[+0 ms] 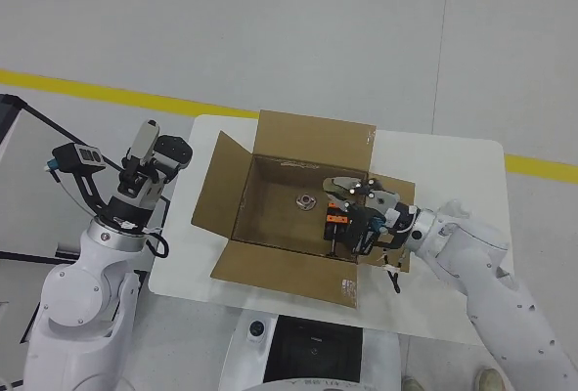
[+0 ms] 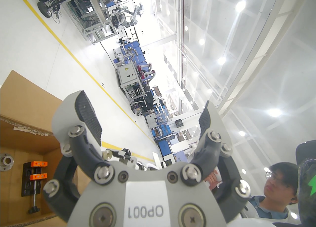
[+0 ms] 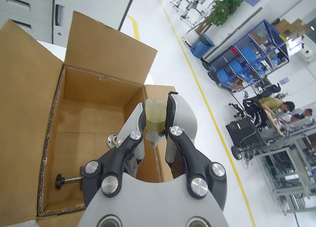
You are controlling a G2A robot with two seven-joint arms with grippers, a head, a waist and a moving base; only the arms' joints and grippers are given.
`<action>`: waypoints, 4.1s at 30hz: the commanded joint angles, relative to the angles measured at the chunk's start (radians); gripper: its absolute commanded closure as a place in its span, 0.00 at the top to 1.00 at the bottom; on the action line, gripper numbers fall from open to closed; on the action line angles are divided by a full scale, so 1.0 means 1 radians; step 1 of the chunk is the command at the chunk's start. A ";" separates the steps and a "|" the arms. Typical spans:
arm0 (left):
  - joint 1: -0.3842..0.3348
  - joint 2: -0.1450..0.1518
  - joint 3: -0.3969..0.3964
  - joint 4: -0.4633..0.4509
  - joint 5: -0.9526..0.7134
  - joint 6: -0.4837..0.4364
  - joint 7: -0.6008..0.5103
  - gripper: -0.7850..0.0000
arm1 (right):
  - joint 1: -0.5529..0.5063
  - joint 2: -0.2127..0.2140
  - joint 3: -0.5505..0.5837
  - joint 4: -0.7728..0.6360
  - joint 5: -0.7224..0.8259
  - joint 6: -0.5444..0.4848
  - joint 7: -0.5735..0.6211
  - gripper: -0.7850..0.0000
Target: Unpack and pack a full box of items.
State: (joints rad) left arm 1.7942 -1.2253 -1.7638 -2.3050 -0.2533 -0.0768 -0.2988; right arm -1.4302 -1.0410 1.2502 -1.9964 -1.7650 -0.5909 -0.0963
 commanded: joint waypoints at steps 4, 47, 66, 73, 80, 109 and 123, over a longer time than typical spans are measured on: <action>0.000 0.000 0.000 0.000 0.000 0.000 0.000 1.00 | -0.179 0.017 0.150 -0.084 0.031 0.059 -0.004 0.00; 0.000 0.000 0.000 0.000 0.000 0.000 0.000 1.00 | -0.736 -0.010 0.805 -0.018 0.658 0.297 -0.043 0.00; 0.000 0.000 0.000 0.000 0.000 0.000 0.000 1.00 | -0.452 -0.019 0.575 0.477 0.658 0.247 0.121 0.00; 0.000 0.000 0.000 0.000 0.000 0.000 0.000 1.00 | -0.357 -0.026 0.496 0.595 0.610 0.266 0.160 0.00; 0.000 0.000 0.000 0.000 0.000 0.000 0.000 1.00 | -0.329 -0.029 0.468 0.626 0.598 0.254 0.163 0.09; 0.000 0.000 0.000 0.000 0.000 0.000 0.000 1.00 | -0.329 0.002 0.722 0.037 0.695 0.113 0.252 0.38; 0.000 0.000 0.000 0.000 0.000 0.000 0.000 1.00 | 0.049 -0.016 0.198 0.015 0.601 0.162 0.405 0.78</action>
State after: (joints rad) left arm 1.7942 -1.2253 -1.7638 -2.3050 -0.2533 -0.0768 -0.2988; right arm -1.3773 -1.0572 1.4299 -1.9799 -1.1663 -0.4273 0.3099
